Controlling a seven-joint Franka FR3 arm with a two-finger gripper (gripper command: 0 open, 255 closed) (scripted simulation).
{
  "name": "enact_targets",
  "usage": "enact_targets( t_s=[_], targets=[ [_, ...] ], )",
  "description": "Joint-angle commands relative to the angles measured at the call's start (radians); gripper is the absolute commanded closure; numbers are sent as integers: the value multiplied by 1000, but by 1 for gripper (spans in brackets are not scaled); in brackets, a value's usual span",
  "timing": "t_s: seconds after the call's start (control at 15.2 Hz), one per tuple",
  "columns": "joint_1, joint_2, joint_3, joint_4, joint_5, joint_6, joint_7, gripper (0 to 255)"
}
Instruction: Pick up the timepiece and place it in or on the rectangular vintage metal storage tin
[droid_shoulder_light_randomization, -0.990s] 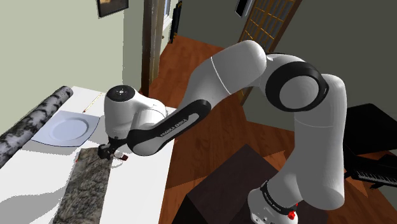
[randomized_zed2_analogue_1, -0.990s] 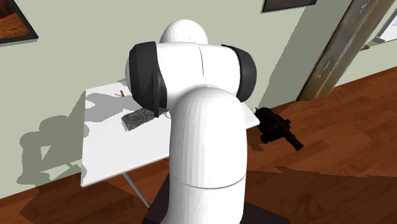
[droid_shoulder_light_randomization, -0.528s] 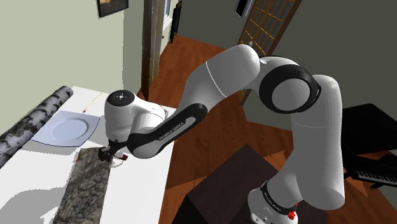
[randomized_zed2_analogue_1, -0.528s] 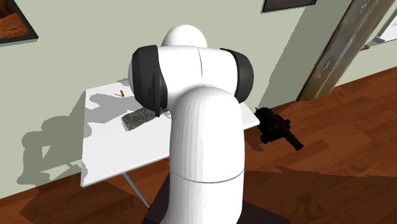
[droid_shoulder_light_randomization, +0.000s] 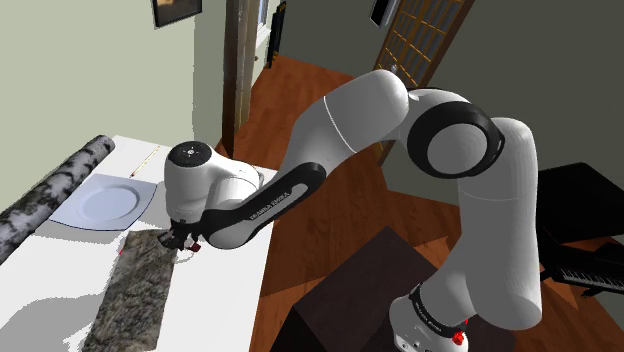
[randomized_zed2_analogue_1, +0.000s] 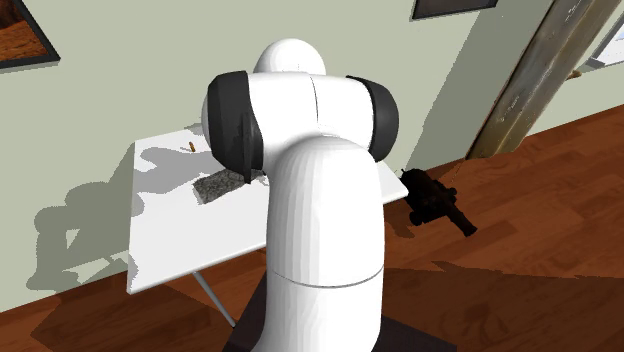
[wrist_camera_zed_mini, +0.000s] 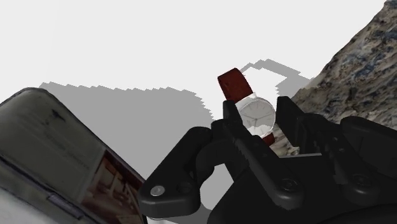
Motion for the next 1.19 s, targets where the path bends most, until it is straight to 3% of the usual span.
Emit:
enact_targets(
  t_s=[0.0,1.12],
  targets=[
    [0,1,0,0,0,0,0,255],
    [-34,-122,50,-6,64,-115,-51,255]
  ],
)
